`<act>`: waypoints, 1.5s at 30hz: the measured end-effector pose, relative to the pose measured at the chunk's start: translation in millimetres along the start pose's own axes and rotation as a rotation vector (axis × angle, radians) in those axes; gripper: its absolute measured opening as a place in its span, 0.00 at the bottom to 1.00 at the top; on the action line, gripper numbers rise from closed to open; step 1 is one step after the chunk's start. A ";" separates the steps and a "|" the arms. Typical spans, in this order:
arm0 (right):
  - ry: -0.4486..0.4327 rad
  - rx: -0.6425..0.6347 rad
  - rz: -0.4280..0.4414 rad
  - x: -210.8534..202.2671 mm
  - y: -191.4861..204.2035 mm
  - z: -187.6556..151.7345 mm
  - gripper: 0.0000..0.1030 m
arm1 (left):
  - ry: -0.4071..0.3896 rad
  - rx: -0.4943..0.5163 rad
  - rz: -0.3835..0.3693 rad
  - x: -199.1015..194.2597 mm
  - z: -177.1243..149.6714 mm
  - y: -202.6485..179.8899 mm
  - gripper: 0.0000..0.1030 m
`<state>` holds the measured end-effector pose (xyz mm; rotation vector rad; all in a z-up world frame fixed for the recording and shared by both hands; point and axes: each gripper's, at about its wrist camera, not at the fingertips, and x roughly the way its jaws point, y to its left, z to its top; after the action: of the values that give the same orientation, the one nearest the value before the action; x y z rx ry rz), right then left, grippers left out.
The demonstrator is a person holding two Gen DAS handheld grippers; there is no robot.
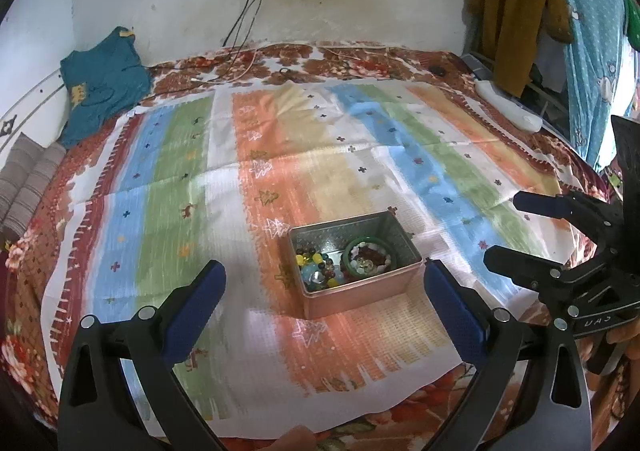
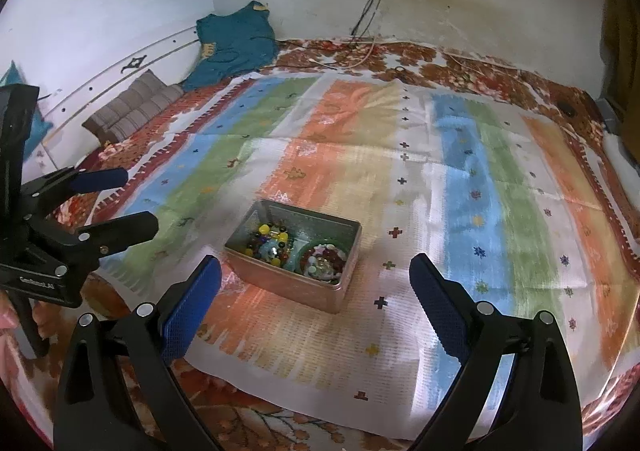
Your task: Organize jewelry
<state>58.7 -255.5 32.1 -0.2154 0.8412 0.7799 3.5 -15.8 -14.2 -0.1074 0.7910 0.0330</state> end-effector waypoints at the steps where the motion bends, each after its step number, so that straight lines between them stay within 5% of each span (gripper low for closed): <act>1: -0.001 -0.004 0.001 0.0 1.1 0.0 0.93 | 0.000 0.002 0.001 0.2 0.2 -0.3 0.95; 45: -0.029 -0.028 0.017 -3.6 5.3 0.8 0.95 | -0.088 0.057 0.005 -16.5 -1.1 -6.4 0.95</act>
<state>54.1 -253.3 35.9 -0.2213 0.8063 0.8089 -8.4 -22.1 -2.7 -0.0494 0.7039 0.0194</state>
